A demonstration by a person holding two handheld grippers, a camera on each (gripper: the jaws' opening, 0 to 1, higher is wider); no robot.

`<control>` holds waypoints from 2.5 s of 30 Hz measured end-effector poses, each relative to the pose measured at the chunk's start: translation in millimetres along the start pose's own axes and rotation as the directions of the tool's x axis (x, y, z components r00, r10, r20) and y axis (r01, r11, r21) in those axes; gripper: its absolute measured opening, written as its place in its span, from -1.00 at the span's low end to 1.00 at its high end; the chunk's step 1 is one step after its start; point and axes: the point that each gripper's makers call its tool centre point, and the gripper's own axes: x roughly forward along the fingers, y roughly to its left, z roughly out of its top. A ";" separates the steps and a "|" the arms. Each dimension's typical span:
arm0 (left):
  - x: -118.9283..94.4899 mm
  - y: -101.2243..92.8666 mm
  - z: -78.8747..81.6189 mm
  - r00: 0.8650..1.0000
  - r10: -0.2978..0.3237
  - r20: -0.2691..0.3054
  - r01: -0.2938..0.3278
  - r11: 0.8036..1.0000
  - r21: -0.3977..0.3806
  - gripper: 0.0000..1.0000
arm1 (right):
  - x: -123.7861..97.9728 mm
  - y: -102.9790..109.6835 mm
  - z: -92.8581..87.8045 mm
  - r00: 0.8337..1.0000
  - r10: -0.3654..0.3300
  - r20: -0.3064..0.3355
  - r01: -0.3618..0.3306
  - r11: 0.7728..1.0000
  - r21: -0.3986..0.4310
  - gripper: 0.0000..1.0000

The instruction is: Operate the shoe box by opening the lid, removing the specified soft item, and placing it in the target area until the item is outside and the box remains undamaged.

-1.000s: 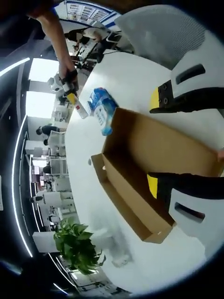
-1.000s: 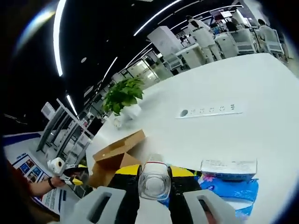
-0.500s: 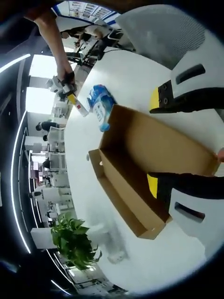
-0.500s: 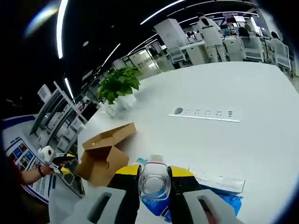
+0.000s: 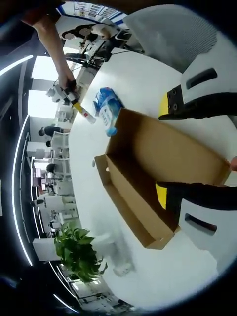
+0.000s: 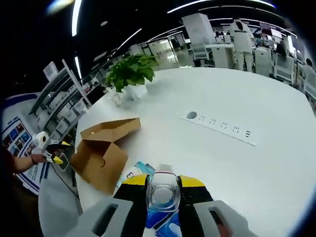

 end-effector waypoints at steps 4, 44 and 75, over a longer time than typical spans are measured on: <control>-1.7 1.1 -2.2 1.000 0.004 -0.002 -0.004 1.000 -0.004 -0.01 | 5.4 0.2 -2.9 0.999 -0.002 -0.039 0.000 0.999 -0.051 -0.64; -7.8 3.3 -13.8 1.000 0.015 -0.008 -0.016 0.999 -0.028 -0.04 | 43.2 -21.9 -21.4 0.915 -0.131 -0.381 -0.125 0.807 -0.577 -0.64; -10.3 5.0 -21.2 1.000 0.023 -0.020 -0.024 0.999 -0.047 -0.05 | 49.3 -25.1 -34.8 0.841 -0.224 -0.493 -0.238 0.665 -0.708 -0.64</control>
